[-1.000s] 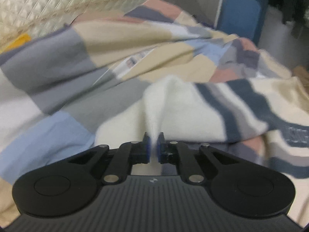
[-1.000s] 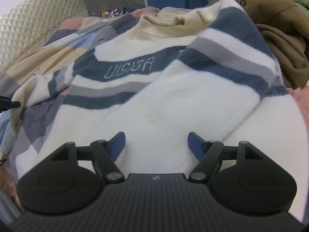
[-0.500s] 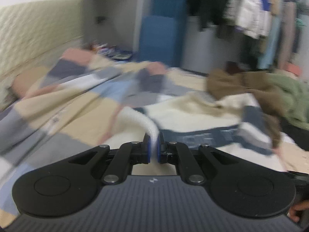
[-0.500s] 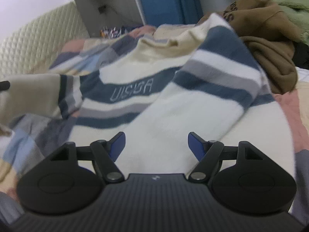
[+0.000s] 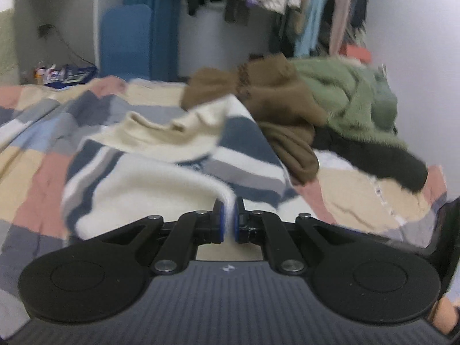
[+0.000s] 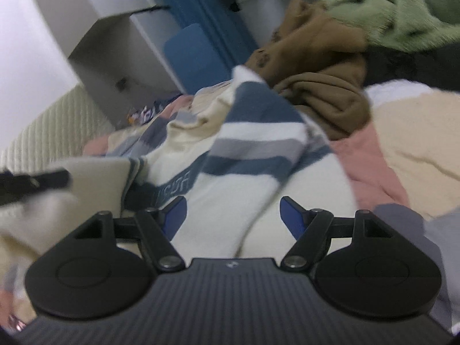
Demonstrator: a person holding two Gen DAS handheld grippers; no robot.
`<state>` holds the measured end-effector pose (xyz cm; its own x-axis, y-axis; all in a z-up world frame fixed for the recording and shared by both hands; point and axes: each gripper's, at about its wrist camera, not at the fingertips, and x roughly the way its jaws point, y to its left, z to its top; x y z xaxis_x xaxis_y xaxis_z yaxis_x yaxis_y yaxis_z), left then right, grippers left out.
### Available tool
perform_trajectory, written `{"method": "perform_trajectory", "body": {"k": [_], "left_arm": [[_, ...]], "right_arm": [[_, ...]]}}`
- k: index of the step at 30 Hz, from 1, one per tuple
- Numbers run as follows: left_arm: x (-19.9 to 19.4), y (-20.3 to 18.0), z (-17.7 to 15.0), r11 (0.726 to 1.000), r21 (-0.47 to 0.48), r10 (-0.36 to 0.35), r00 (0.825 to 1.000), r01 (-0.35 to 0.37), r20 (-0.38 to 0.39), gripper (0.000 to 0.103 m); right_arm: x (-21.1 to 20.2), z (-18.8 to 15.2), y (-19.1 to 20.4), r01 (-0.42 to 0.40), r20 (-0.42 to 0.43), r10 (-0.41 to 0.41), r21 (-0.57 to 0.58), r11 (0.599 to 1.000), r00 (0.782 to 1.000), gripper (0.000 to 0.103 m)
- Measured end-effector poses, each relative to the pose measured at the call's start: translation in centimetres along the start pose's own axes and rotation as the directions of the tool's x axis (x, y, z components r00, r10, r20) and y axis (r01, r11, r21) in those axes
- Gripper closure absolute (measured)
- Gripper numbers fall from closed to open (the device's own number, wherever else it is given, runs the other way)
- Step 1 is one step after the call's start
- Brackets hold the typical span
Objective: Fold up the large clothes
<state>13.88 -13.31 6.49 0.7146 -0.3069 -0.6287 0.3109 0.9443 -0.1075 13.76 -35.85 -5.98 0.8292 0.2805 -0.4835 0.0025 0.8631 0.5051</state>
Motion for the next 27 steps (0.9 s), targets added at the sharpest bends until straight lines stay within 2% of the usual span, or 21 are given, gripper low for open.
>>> {"method": "perform_trajectory", "body": {"k": [3,10,16,18,20,22,25,27], "left_arm": [[3.3,-1.9,-0.5,1.000,-0.015,-0.012,0.999,0.011,-0.044,0.096],[9.2,-0.8,-2.4,0.999,-0.048,-0.024,0.995,0.019,-0.100,0.095],[11.1,0.5,-3.6,0.997,-0.068,-0.048,0.992,0.040,-0.115,0.093],[11.3,0.9,-3.7,0.995,-0.085,-0.060,0.991,0.050,-0.117,0.080],[11.3,1.3,-3.8,0.993,-0.097,-0.084,0.990,0.073,-0.116,0.042],[10.5,1.5,-3.9,0.991,-0.091,-0.104,0.991,0.097,-0.087,0.035],[9.5,2.6,-4.4,0.987,-0.096,-0.133,0.989,0.126,-0.072,0.035],[9.1,3.9,-4.9,0.986,-0.119,-0.127,0.990,0.119,-0.061,0.035]], "right_arm": [[-0.6,0.4,-2.0,0.007,0.020,-0.009,0.078,0.997,1.000,0.027],[0.4,0.3,-4.7,-0.007,-0.010,0.009,0.180,0.984,1.000,0.027],[0.8,0.4,-3.9,0.003,-0.006,-0.002,0.139,0.990,1.000,0.027],[0.9,0.4,-3.4,0.008,-0.002,-0.008,0.108,0.994,1.000,0.027],[1.1,0.4,-3.1,0.013,-0.005,-0.013,0.083,0.996,1.000,0.027],[1.3,0.4,-3.1,0.019,-0.009,-0.018,0.077,0.997,1.000,0.027],[1.5,0.2,-3.2,0.027,-0.022,-0.025,0.082,0.996,0.999,0.027],[1.7,0.1,-3.2,0.027,-0.035,-0.024,0.085,0.996,0.999,0.027]]}}
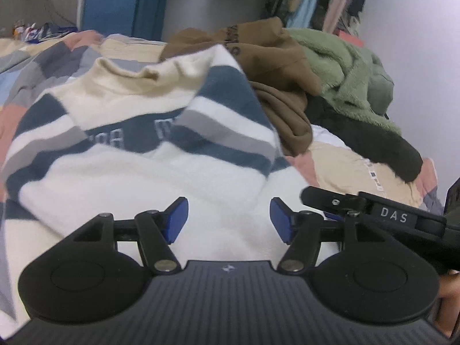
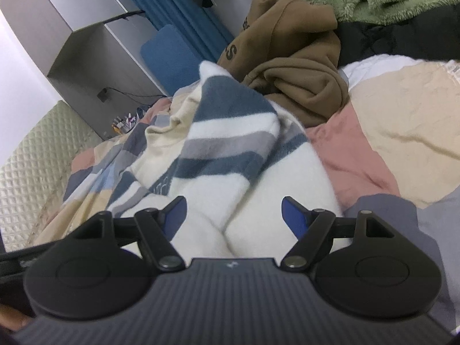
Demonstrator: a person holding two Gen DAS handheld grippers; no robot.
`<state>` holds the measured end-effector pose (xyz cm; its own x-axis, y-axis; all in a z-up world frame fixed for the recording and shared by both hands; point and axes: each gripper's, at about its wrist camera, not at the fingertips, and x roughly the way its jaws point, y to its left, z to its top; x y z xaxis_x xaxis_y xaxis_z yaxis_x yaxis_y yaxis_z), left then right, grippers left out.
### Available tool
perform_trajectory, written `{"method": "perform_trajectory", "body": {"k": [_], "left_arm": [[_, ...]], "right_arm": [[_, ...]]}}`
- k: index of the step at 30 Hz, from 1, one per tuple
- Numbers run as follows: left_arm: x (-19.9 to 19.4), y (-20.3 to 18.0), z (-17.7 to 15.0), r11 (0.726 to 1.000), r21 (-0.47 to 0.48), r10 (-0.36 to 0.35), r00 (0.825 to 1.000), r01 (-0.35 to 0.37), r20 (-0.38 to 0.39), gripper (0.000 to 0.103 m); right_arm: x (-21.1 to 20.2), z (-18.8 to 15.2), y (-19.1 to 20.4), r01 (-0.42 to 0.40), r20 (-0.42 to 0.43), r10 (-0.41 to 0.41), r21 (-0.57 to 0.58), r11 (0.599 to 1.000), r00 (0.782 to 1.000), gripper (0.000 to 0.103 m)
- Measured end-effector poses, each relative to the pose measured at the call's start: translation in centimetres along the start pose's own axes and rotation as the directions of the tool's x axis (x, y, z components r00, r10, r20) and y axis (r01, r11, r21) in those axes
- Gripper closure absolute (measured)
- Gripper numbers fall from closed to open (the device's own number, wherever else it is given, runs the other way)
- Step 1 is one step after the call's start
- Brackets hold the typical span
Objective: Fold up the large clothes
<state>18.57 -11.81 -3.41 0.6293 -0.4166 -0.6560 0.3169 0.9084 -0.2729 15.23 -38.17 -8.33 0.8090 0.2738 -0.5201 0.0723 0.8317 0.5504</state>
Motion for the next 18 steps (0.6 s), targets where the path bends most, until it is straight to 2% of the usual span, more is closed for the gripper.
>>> {"method": "perform_trajectory", "body": {"k": [2,6,10,15,18], "left_arm": [[-0.4,1.7,-0.5,0.999,-0.032,0.013,1.000,-0.013,0.007,0.035],[-0.7,5.3,-1.6,0.991,-0.099,0.092,0.996,-0.091,0.002,0.035],[-0.6,8.4,-2.2,0.980,-0.169,0.108,0.994,-0.105,0.011,0.035],[-0.2,10.6,-2.9,0.976,-0.148,0.169,0.985,-0.162,0.041,0.035],[0.2,11.7,-3.9,0.973,-0.163,0.170,0.985,-0.163,0.033,0.035]], "right_arm": [[0.2,-0.2,0.3,0.002,-0.013,-0.002,-0.009,1.000,1.000,0.027],[1.0,-0.7,0.8,0.002,-0.048,-0.003,-0.028,1.000,0.999,0.027],[1.8,-1.2,1.4,0.017,-0.074,-0.021,-0.055,0.998,0.997,0.027],[3.3,-1.8,2.1,0.037,-0.115,-0.047,-0.087,0.996,0.992,0.028],[4.5,-2.2,2.5,0.077,-0.130,-0.095,-0.133,0.988,0.987,0.029]]}}
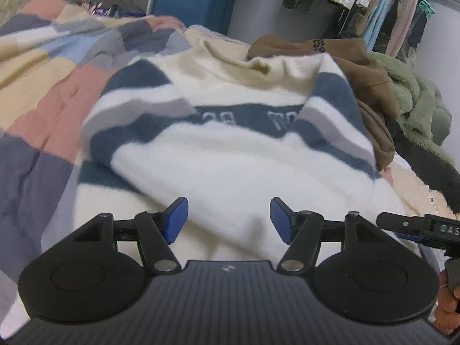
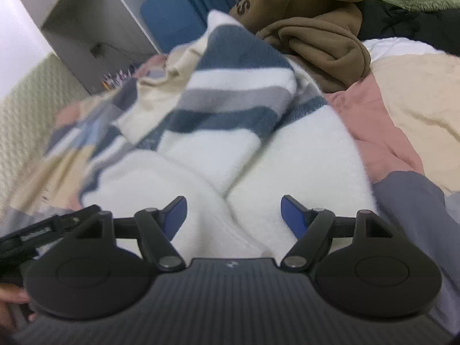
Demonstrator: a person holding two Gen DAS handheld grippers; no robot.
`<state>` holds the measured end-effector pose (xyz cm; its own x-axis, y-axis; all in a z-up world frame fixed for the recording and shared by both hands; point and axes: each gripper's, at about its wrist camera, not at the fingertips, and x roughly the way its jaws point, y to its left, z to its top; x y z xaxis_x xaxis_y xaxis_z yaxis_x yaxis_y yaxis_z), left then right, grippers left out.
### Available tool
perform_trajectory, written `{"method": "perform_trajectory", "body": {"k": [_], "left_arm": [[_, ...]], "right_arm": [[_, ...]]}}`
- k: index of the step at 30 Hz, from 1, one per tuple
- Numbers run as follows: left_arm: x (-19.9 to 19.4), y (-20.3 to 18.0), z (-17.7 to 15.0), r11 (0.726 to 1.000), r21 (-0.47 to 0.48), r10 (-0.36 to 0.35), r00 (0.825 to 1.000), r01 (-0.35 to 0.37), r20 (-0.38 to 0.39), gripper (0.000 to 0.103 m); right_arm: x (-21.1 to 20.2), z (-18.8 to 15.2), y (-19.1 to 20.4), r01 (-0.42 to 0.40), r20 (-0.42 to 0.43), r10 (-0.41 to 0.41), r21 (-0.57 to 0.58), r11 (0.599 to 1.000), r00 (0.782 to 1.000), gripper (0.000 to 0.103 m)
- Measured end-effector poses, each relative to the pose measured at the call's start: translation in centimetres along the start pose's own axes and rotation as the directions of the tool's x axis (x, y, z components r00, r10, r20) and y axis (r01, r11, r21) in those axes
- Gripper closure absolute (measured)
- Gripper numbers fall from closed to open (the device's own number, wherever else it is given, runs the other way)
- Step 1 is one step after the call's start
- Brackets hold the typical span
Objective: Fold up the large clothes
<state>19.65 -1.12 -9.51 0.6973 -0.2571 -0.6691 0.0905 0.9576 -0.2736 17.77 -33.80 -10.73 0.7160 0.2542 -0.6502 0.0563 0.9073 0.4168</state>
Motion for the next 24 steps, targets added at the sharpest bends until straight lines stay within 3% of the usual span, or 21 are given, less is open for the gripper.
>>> {"method": "perform_trajectory", "body": {"k": [5,7,9,12,15,19,24], "left_arm": [[1.1,1.0,-0.9,1.000,-0.015,-0.016,0.999,0.016,-0.034,0.035],[0.7,1.5,-1.4,1.000,-0.004,-0.022,1.000,0.022,-0.019,0.035],[0.3,1.9,-1.8,1.000,-0.008,-0.018,1.000,0.018,-0.017,0.035],[-0.5,2.2,-1.7,0.999,-0.023,-0.039,0.999,0.039,-0.004,0.035],[-2.0,2.5,-1.6,0.998,-0.032,-0.044,0.999,0.045,0.030,0.035],[-4.4,3.1,-2.4,0.999,-0.036,0.000,1.000,0.001,0.024,0.035],[-7.7,5.4,-3.9,0.989,-0.150,0.004,1.000,-0.002,0.010,0.035]], "right_arm": [[1.8,-0.2,0.8,0.050,-0.031,-0.052,-0.060,0.997,0.998,0.038],[2.2,-0.4,1.2,0.049,-0.039,-0.053,-0.097,0.994,0.998,0.052],[2.3,-0.6,1.6,0.036,-0.044,-0.042,-0.140,0.990,0.998,0.073],[1.6,-0.5,2.5,0.019,-0.032,-0.025,-0.187,0.982,0.999,0.093],[0.6,-0.2,2.9,-0.003,-0.001,0.003,-0.197,0.980,1.000,0.093],[0.5,0.1,2.4,0.039,0.009,-0.037,-0.182,0.983,0.999,0.093],[1.0,-0.3,2.2,0.066,-0.017,-0.070,-0.184,0.981,0.997,0.093]]}}
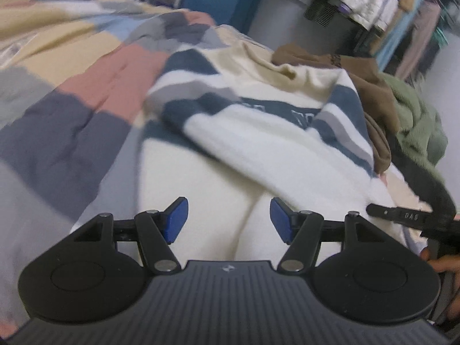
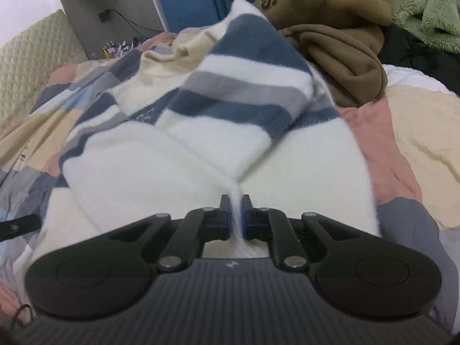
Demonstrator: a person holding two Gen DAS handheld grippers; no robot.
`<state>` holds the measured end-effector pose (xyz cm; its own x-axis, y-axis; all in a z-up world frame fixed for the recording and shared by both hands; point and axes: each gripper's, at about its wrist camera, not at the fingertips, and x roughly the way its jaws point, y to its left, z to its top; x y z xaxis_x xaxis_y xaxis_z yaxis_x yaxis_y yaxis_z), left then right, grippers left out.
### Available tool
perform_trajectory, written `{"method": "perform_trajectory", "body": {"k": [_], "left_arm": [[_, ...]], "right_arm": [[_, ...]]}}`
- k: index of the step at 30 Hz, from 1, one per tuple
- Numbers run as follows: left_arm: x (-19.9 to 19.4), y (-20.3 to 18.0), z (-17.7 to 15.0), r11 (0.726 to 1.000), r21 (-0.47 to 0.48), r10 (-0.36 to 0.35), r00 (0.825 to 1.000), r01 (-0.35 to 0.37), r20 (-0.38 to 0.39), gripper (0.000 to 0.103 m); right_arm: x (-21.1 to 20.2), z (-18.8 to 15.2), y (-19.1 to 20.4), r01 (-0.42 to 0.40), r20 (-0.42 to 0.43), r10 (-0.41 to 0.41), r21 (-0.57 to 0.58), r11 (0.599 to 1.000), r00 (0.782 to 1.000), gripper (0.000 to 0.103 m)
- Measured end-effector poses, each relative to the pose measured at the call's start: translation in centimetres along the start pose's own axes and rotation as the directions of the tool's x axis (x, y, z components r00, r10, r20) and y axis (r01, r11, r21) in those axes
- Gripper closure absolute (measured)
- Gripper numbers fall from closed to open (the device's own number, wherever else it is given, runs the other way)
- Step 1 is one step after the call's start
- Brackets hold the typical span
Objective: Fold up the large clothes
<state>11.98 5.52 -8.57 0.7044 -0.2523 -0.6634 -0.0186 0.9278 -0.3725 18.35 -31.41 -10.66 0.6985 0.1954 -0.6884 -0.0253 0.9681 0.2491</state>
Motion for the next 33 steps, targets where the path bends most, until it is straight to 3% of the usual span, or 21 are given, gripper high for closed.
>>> {"method": "perform_trajectory", "body": {"k": [7,14,15,18,22,28,33], "left_arm": [[-3.4,2.2,-1.6,0.994,-0.111,0.011,1.000,-0.011,0.005,0.035],[-4.3,3.2,-2.2,0.982,-0.179,0.054,0.998,-0.056,-0.012,0.035],[-4.4,3.3,-2.3,0.981,-0.185,0.062,0.998,-0.063,-0.014,0.035],[-3.9,3.8,-2.3,0.975,-0.207,0.069,0.997,-0.075,-0.036,0.035],[-2.8,4.9,-2.3,0.959,-0.265,0.075,0.994,-0.095,-0.082,0.035],[-1.8,7.4,-2.6,0.915,-0.392,0.049,0.992,-0.090,-0.113,0.035],[-1.3,8.1,-2.8,0.898,-0.435,0.019,0.992,-0.073,-0.127,0.035]], "right_arm": [[-2.6,-0.9,-0.8,-0.017,-0.005,0.017,0.063,0.998,1.000,0.087],[-6.1,-1.9,-3.0,0.099,0.027,-0.104,0.161,0.982,0.994,0.026],[-6.4,-2.1,-3.7,0.125,0.024,-0.132,0.194,0.973,0.991,0.023],[-6.8,-2.8,-5.8,0.173,-0.010,-0.179,0.309,0.935,0.984,0.023],[-5.9,-3.4,-6.9,0.158,-0.063,-0.145,0.385,0.909,0.987,0.023],[-3.5,-5.0,-7.1,0.085,-0.156,-0.009,0.486,0.870,0.988,0.020],[-3.9,-5.1,-6.6,-0.043,-0.104,0.116,0.536,0.843,0.988,0.020]]}}
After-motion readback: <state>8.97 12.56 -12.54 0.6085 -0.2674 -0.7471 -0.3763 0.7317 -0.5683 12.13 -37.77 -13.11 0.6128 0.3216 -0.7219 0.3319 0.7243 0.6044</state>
